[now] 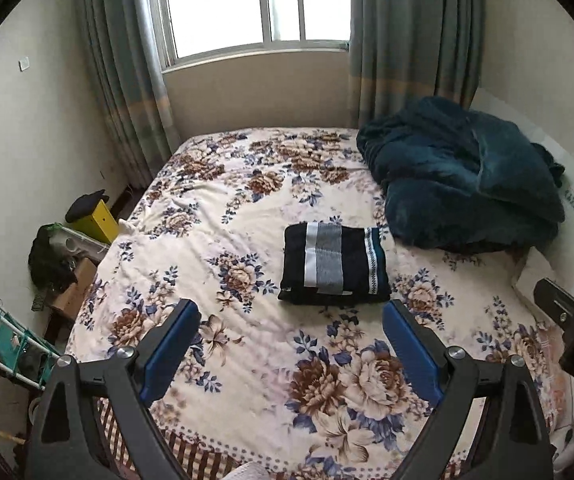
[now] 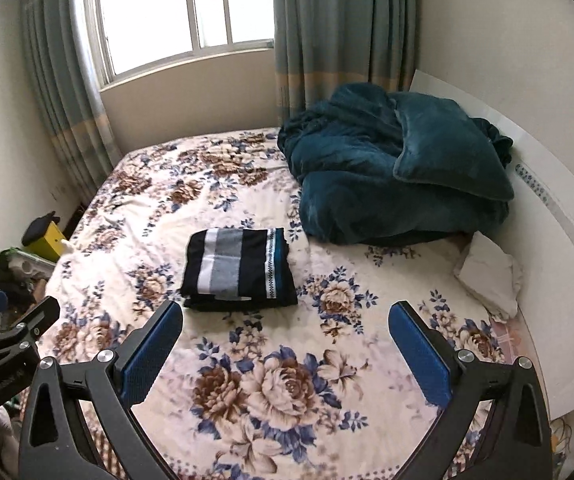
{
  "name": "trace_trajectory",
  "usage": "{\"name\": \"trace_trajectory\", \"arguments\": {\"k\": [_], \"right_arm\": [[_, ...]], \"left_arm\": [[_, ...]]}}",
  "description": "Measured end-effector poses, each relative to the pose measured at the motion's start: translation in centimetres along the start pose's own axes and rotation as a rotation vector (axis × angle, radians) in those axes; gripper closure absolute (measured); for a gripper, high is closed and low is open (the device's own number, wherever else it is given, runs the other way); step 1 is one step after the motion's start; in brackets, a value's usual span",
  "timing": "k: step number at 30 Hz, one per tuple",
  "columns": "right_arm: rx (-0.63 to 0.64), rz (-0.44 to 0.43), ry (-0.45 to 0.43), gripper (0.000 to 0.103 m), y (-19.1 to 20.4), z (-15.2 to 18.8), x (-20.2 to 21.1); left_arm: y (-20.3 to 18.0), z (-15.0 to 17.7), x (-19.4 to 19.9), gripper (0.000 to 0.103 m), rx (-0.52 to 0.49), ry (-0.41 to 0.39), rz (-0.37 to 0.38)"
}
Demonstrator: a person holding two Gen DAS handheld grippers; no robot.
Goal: Fold small clothes
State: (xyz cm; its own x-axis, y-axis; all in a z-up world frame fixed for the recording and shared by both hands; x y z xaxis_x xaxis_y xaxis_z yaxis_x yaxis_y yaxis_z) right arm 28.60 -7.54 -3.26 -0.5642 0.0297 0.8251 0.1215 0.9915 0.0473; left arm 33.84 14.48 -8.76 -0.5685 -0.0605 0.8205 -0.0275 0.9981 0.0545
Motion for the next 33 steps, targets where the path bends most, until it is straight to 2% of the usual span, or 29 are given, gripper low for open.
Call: {"name": "trace_trajectory", "arguments": {"k": [7, 12, 15, 16, 17, 33], "right_arm": [[0.023, -0.021, -0.048, 0.0, -0.2, 1.1, 7.0], [0.05, -0.015, -0.076, 0.0, -0.2, 1.5, 9.7], [0.067, -0.005, -0.086, 0.0, -0.2, 1.6, 10.6], [0.069, -0.002, -0.087, 0.0, -0.2, 1.6, 10.8], [0.072, 0.0, -0.087, 0.0, -0.2, 1.7, 10.8], [0.079, -0.022, -0.065, 0.0, -0.2, 2.3, 10.5]], "left_arm": [[0.3, 0.9, 4.2, 0.009, 0.022, -0.03, 0.006], [0.4, 1.4, 5.6, 0.009, 0.022, -0.052, 0.004], [0.4, 1.6, 5.9, 0.008, 0.02, -0.054, 0.016], [0.4, 1.5, 5.8, 0.001, 0.019, -0.053, 0.016], [0.4, 1.6, 5.9, 0.0, 0.019, -0.054, 0.017], [0.7, 2.0, 6.4, 0.0, 0.041, -0.062, -0.005]]}}
Point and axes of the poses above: each gripper's, at about its wrist camera, not at the fingertips, and x roughly against the way its jaws point, y to its left, z to its underside, the point moved 5 cm from there along -x, roughly the way its jaws point, and after that the axes turned 8 degrees about y, right-handed, at the moved point
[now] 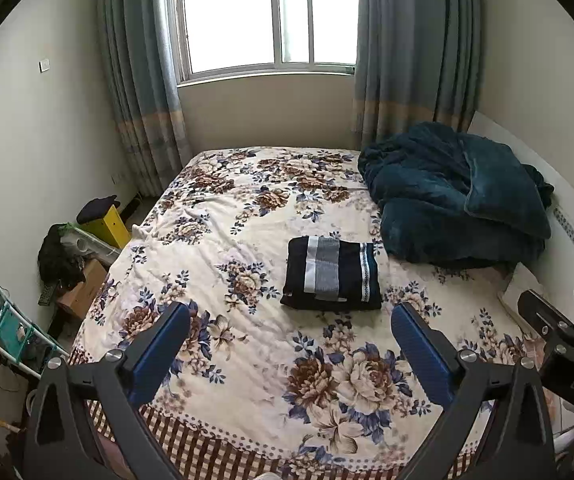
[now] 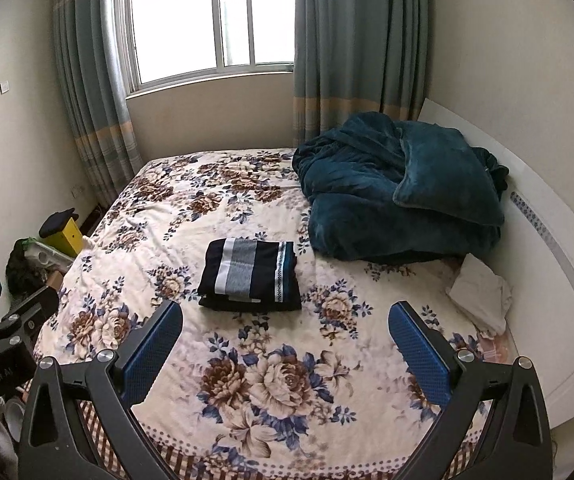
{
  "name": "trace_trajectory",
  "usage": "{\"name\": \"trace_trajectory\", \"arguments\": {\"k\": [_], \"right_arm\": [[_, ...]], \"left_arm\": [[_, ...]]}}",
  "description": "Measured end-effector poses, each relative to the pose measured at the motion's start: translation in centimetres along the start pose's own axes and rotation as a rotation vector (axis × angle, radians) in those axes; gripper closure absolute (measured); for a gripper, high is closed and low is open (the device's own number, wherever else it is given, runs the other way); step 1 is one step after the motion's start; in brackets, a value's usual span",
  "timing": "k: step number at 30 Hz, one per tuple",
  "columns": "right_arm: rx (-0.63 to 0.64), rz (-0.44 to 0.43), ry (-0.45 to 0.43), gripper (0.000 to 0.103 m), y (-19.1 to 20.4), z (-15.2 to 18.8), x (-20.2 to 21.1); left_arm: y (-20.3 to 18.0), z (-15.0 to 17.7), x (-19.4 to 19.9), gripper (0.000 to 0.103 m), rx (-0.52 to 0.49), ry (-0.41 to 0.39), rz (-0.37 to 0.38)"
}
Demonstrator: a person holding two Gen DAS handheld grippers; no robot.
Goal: Fold small clothes
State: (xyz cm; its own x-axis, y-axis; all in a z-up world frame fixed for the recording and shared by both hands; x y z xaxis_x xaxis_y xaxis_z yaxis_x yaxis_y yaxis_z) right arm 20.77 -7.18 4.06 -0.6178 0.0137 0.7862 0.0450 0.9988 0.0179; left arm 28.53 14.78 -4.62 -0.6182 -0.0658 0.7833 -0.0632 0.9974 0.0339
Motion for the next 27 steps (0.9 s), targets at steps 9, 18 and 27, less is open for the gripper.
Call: {"name": "trace_trajectory", "arguments": {"k": [9, 18, 27], "right_arm": [[-0.001, -0.01, 0.005, 0.0, -0.12, -0.02, -0.17], [-0.011, -0.022, 0.006, 0.0, 0.02, -0.03, -0.29], [-0.009, -0.024, 0.008, 0.0, 0.03, -0.04, -0.35]], "left_arm": [[0.21, 0.23, 0.27, 0.0, 0.004, 0.001, -0.009], [0.22, 0.33, 0.54, 0.0, 0.004, -0.001, -0.012], [0.15, 0.08, 0.5, 0.0, 0.006, -0.001, -0.014]]}}
Point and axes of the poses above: each gripper's, at about its wrist camera, not at the fingertips, and x roughly against the way its jaws point, y to its left, z to its underside, the point moved 5 cm from there along -x, roughly the way its jaws point, and after that the axes turned 8 degrees about y, right-handed, at the moved point
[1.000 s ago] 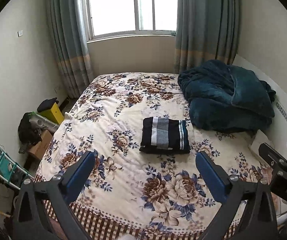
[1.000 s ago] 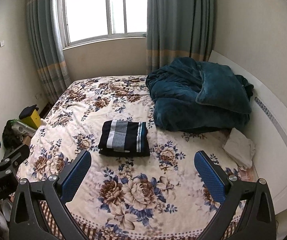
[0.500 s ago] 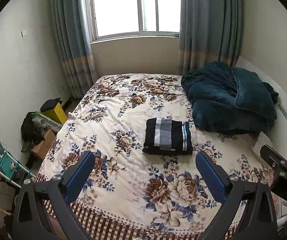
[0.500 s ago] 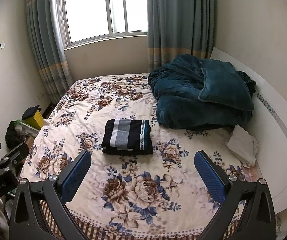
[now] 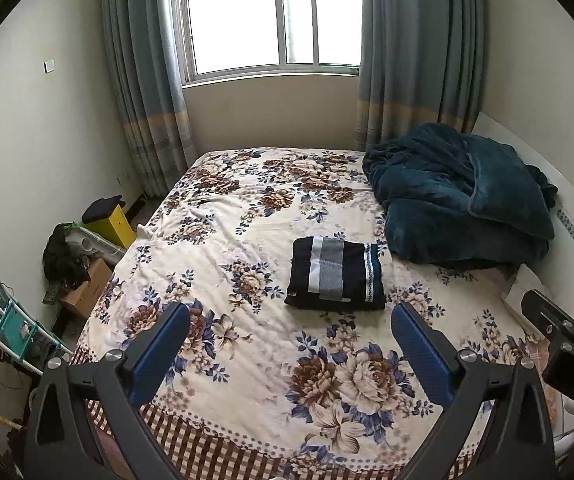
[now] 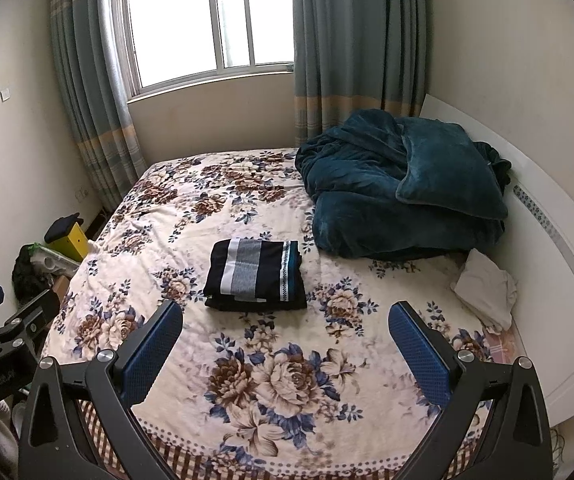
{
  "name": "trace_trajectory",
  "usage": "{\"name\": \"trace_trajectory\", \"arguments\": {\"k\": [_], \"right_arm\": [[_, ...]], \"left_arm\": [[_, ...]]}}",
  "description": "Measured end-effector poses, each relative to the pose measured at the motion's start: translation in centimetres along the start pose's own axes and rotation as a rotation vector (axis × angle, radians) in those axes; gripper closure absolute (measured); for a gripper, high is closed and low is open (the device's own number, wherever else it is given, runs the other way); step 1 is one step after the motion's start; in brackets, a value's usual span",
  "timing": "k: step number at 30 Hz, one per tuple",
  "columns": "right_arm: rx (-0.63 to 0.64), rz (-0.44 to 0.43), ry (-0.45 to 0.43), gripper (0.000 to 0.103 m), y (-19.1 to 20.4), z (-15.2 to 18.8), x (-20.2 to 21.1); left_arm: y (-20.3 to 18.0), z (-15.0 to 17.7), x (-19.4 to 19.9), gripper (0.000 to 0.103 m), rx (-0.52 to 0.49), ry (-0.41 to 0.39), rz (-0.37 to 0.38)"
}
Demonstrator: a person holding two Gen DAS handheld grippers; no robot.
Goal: Fold small clothes
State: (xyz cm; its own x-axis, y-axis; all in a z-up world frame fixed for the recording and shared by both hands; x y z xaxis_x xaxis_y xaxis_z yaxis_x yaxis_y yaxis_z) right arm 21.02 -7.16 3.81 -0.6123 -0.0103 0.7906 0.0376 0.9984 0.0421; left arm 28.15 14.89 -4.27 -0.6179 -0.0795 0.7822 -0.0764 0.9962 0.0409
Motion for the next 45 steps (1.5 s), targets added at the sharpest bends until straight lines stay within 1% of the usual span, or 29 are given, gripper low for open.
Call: {"name": "trace_trajectory", "arguments": {"k": [18, 45], "right_arm": [[-0.006, 0.004, 0.003, 0.0, 0.48, -0.06, -0.03], [-0.007, 0.023, 0.008, 0.0, 0.65, -0.4, -0.39]], "left_arm": [[-0.03, -0.93, 0.13, 0.0, -0.005, -0.013, -0.014], [-0.41, -1.01, 0.12, 0.0, -0.025, -0.013, -0.004]]}}
Point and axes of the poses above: each gripper's, at about its wrist camera, not at the fingertips, and x roughly against the way its jaws point, y to its left, z to its underside, the point moved 5 cm from there along -x, roughly the way its jaws point, and after that the axes turned 8 degrees about y, right-handed, at the moved point
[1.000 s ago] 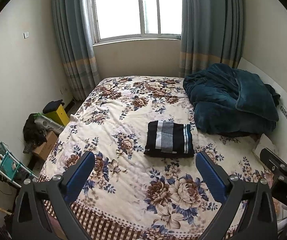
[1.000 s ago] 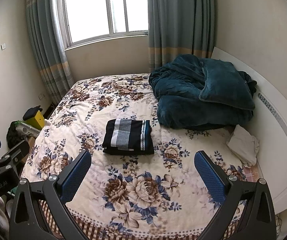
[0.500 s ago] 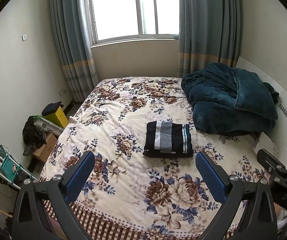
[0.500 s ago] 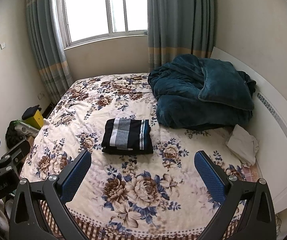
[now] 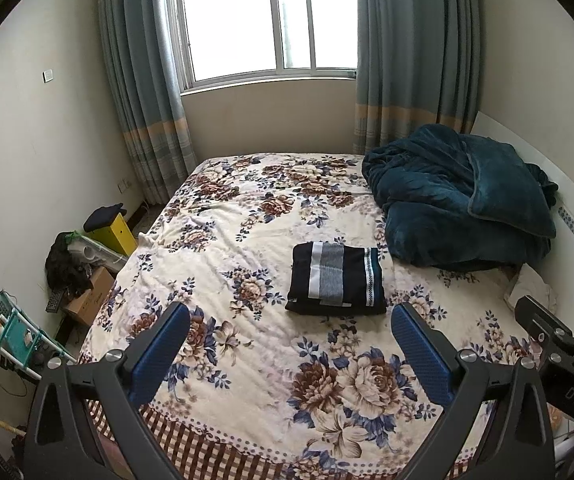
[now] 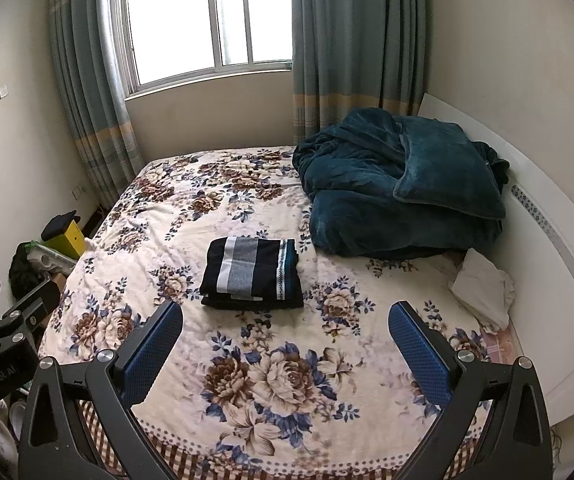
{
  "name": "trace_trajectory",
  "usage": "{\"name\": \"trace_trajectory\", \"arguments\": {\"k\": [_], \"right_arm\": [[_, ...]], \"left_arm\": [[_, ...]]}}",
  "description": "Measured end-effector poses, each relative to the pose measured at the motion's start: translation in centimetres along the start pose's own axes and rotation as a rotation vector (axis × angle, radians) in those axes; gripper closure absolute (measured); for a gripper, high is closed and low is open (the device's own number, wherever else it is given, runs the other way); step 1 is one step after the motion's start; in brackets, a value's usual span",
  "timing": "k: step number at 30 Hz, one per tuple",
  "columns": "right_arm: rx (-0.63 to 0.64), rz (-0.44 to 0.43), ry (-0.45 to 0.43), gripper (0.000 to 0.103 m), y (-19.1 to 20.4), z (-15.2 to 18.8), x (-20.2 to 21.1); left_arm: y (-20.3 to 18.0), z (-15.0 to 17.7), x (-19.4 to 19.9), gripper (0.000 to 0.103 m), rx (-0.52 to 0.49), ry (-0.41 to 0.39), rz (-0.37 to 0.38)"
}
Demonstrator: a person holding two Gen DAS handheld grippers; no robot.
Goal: Fold small clothes
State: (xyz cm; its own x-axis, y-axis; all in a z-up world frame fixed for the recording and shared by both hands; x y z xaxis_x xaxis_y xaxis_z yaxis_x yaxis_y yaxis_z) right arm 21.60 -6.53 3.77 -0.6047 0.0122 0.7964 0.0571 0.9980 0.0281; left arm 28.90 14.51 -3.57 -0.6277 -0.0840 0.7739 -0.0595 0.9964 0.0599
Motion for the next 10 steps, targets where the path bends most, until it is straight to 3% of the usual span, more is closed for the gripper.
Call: {"name": "trace_trajectory", "arguments": {"k": [10], "right_arm": [[-0.005, 0.001, 0.001, 0.0, -0.05, 0.17, 0.07]], "left_arm": [[-0.01, -0.21, 0.09, 0.0, -0.004, -0.007, 0.0]]}}
Point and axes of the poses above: each gripper's, at about its wrist camera, not at the fingertips, and x roughly against the way its jaws point, y to its left, z to its underside, the point moved 5 cm from there along -x, roughly the way its jaws point, and after that the axes turned 8 degrees about y, right-handed, at the moved point
